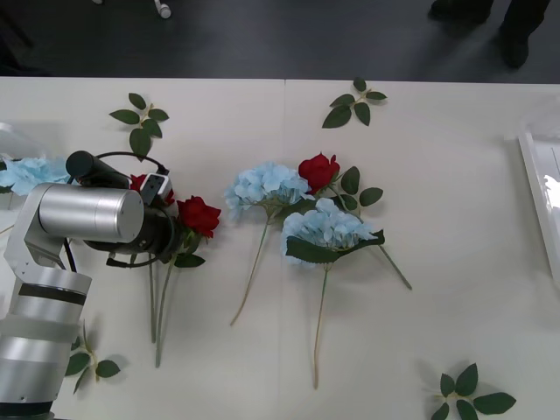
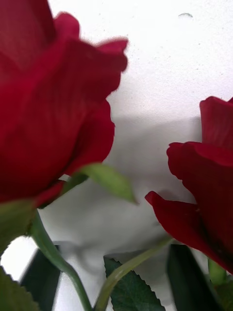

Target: Put the red flowers into the right box and the blue flowers into the left box

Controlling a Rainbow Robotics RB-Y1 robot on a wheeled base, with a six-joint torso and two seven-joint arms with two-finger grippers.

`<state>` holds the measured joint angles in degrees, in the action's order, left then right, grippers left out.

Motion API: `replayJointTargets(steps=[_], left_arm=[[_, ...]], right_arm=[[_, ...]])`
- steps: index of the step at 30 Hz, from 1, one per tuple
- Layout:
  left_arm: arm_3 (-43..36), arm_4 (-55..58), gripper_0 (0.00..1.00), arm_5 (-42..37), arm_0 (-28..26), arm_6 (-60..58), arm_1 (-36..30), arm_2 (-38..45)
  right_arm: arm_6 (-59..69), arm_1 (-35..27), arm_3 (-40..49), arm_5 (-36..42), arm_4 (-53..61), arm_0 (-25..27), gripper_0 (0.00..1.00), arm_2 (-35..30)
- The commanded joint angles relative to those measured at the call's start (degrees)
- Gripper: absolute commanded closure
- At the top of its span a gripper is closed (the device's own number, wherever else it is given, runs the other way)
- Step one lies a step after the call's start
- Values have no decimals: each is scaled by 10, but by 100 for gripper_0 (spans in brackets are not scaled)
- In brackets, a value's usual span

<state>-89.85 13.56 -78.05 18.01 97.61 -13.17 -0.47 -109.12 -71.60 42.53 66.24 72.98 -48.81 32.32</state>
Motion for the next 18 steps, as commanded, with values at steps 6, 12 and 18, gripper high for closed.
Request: replayJointTargets(steps=[6, 12, 18], left_arm=[[-9, 3, 100, 7, 19, -27, -1, 16], [-79, 25, 100, 5, -6, -25, -9, 39], [-194, 96, 100, 5, -61, -25, -19, 86]], right_arm=[[-43, -16, -16, -46, 11, -5, 100, 45], [-42, -16, -16, -46, 18, -6, 83, 43], [-42, -18, -16, -46, 30, -5, 34, 36]])
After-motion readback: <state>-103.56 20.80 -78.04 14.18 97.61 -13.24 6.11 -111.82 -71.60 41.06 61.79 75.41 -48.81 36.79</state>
